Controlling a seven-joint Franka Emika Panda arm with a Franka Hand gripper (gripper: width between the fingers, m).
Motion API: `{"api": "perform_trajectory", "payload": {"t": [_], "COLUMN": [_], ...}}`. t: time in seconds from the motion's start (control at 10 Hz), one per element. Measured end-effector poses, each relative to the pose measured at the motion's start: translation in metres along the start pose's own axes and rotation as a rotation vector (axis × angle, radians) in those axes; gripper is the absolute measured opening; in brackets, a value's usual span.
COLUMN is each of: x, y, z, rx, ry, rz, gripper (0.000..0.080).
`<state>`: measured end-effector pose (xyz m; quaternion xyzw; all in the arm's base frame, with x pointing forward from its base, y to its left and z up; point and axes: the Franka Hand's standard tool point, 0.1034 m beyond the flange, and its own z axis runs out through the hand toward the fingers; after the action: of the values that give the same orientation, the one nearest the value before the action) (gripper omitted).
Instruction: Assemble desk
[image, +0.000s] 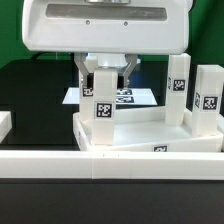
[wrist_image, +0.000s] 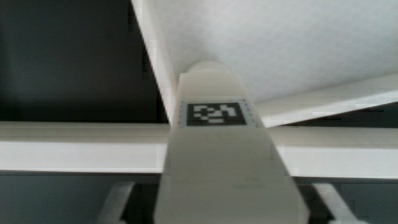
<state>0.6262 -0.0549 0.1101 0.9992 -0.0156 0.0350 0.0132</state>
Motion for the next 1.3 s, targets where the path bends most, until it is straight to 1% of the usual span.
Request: {"api": "perform_trajectory", "payload": {"t": [0.5,0.7,1.0,1.1,1.3], "x": [0.0,-0.0014,-0.0023,-0.0021,-0.0026], "y": [-0.0006,-0.0012,-0.0003,-0.0012,-0.0027], "z": [0.0004,0.0016,0.0015,0.0015,0.0018], "rx": [0.004,0.014,0.022,0.028,0.031], "ry": [0.0,-0.001,0.007,0.005,-0.001], "rz": [0.38,0.641,0.913,1.01,1.195], "gripper": [0.0289,0.0289,0.0289,0.029,0.029]}}
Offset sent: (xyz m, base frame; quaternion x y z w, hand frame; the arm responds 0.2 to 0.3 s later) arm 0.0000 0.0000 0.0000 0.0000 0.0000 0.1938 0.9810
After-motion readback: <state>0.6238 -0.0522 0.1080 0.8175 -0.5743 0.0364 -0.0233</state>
